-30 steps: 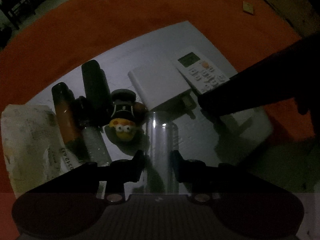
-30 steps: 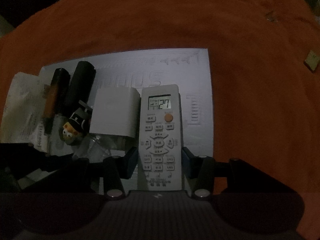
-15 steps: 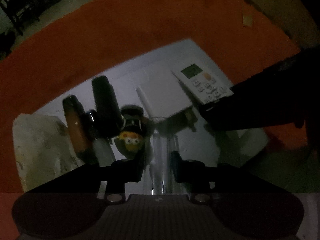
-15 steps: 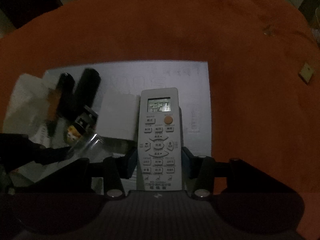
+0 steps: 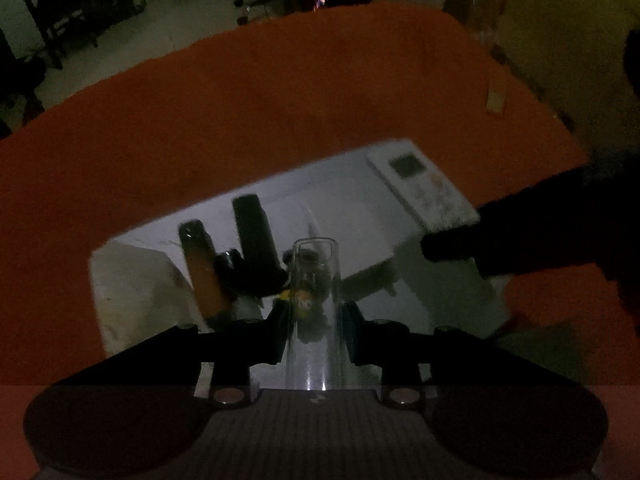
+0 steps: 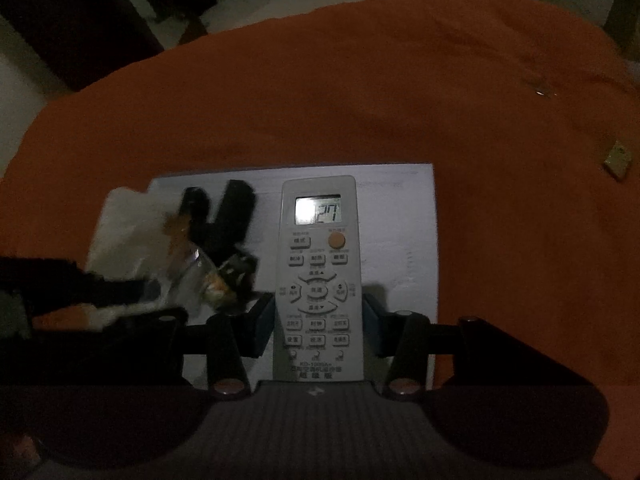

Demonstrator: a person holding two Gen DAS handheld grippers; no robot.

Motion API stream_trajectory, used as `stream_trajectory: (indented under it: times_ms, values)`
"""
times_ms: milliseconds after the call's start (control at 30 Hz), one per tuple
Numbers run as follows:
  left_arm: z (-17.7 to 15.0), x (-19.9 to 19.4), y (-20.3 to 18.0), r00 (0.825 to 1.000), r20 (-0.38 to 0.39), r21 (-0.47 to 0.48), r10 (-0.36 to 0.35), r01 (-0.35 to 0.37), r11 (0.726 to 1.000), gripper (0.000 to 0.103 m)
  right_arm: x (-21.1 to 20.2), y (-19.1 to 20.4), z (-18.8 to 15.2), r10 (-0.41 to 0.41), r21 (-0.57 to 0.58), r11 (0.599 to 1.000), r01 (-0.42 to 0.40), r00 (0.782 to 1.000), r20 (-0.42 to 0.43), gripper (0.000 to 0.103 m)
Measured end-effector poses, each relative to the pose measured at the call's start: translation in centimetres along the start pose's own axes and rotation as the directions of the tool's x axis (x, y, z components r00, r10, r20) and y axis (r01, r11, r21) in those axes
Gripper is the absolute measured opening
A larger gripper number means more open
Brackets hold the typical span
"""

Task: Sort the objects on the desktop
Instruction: 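Lift the remote with the right tool while the left tool lifts the glass tube toward the box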

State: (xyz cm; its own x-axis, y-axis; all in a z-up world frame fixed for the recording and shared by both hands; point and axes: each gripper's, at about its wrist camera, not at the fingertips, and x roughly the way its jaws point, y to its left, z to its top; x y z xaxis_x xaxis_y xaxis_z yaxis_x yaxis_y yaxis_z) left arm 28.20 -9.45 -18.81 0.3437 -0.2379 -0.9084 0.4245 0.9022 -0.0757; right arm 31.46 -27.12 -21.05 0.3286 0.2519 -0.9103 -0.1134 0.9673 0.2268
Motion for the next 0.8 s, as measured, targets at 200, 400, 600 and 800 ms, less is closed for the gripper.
stream_trajectory:
  times_ms: [200, 400, 600, 800]
  values:
    - [-1.3, -5.0, 0.9, 0.997, 0.065, -0.039, -0.043, 0.046, 0.998, 0.025, -4.9, 2.0, -2.4, 0.062, -0.037, 0.998, -0.059, 0.995, 0.079, 0.049]
    - [-5.3, -9.9, 0.0, 0.995, 0.072, -0.053, -0.066, 0.07, 0.996, 0.025, -10.8, 4.5, -8.1, 0.144, -0.086, 0.988, -0.129, 0.971, 0.193, 0.049]
    - [-9.8, -12.8, -1.1, 0.993, 0.06, -0.076, -0.099, 0.104, 0.992, 0.024, -13.4, 5.0, -13.7, 0.266, -0.046, 0.964, -0.263, 0.933, 0.244, 0.049]
    - [-13.0, -13.8, -2.4, 0.99, 0.073, -0.076, -0.119, 0.125, 0.989, 0.024, -13.5, 5.1, -17.1, 0.226, -0.055, 0.974, -0.219, 0.939, 0.26, 0.049]
